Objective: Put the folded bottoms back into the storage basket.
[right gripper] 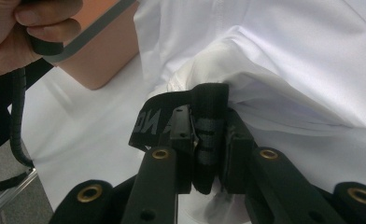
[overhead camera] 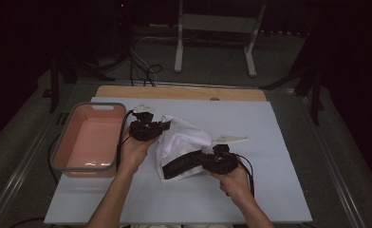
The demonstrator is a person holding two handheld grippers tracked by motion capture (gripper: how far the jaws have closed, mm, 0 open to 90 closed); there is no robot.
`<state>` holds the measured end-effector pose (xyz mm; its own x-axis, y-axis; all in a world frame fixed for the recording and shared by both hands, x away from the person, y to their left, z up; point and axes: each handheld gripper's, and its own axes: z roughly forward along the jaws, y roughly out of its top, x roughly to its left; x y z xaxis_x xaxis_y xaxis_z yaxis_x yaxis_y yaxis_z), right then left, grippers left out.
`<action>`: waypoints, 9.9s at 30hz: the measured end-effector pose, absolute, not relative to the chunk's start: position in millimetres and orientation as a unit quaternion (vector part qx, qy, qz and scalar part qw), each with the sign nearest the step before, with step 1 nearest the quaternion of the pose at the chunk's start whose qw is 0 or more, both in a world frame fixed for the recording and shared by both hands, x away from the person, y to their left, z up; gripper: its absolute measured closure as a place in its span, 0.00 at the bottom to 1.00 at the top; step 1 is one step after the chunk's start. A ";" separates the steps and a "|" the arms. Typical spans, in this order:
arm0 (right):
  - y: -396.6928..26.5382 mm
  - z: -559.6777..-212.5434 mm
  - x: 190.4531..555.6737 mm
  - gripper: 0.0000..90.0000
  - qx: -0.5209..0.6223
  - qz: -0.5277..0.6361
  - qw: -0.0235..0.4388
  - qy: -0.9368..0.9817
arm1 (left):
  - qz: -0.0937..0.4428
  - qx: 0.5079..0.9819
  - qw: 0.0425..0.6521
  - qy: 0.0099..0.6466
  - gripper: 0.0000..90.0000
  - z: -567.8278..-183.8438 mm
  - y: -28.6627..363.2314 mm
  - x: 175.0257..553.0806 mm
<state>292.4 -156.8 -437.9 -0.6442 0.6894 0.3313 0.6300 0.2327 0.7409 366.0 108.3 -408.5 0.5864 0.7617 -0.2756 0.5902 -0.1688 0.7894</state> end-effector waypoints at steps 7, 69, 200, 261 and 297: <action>-152.5 -435.6 295.9 0.88 0.417 0.458 0.034 0.784 | 0.094 0.756 0.466 0.449 0.94 -405.2 113.1 368.6; -101.2 -400.3 317.7 0.88 0.384 0.493 0.042 0.780 | 0.118 0.727 0.489 0.468 0.94 -367.9 146.0 387.1; 22.0 -364.3 340.7 0.88 0.329 0.547 0.012 0.770 | 0.218 0.659 0.501 0.516 0.94 -307.1 254.1 378.7; 56.4 -384.8 342.4 0.88 0.337 0.530 -0.002 0.778 | 0.241 0.637 0.484 0.549 0.94 -311.1 307.1 364.1; 73.9 -395.8 340.3 0.88 0.345 0.524 -0.010 0.779 | 0.241 0.635 0.472 0.561 0.94 -322.2 319.0 362.1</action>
<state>340.3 73.9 -395.8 -0.7616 0.5272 0.3770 0.5481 0.2135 0.8087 362.1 319.0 -322.2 0.2537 0.9410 -0.2239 0.4853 0.0764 0.8710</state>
